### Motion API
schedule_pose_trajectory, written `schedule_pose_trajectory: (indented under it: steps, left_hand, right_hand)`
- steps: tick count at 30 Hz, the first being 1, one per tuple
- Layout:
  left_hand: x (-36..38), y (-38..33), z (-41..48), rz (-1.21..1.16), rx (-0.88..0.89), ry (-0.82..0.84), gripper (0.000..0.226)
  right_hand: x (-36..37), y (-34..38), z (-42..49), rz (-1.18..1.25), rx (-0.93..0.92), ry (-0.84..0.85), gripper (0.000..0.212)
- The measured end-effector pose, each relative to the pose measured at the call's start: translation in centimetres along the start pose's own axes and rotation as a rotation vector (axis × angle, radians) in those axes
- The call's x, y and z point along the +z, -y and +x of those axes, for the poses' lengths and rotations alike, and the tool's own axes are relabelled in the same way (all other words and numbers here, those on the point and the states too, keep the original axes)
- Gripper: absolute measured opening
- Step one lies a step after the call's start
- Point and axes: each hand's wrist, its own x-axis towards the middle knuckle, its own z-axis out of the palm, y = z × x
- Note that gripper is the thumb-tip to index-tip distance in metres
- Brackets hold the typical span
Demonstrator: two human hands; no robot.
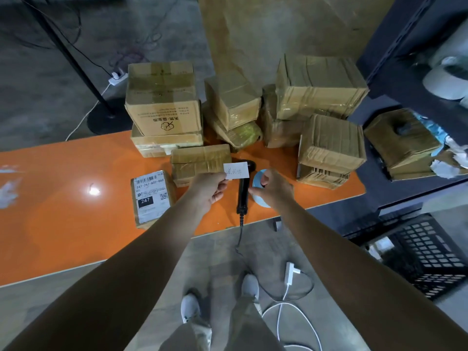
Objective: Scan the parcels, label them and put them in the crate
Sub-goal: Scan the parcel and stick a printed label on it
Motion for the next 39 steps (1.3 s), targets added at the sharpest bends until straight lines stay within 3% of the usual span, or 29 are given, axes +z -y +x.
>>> schedule_pose_trajectory:
  steps: [6,10,14,19,31,39]
  left_hand:
    - [-2.8,-0.2,0.0,-0.021,0.034,-0.014,0.009]
    - [-5.7,-0.4,-0.5,-0.044,0.055,-0.018,0.012]
    - [-9.9,-0.5,-1.1,-0.02,0.085,-0.033,0.01]
    - [-14.9,-0.1,-2.2,-0.023,0.072,-0.063,0.009]
    - [-20.0,3.0,-1.8,0.141,0.005,-0.225,0.012]
    - [-19.4,5.6,-0.4,0.239,0.016,-0.3,0.032]
  right_hand:
    - [-0.9,3.5,-0.8,0.23,-0.056,-0.051,0.031]
    - [0.4,7.4,-1.8,0.459,-0.071,0.109,0.037]
    - [2.4,10.9,-2.9,0.539,-0.103,0.187,0.028]
    - [5.1,14.7,-4.2,0.484,-0.178,0.21,0.01]
    - [10.1,17.5,-5.6,0.089,-0.359,0.197,0.017]
    - [11.4,16.4,-6.3,-0.045,-0.329,0.171,0.019]
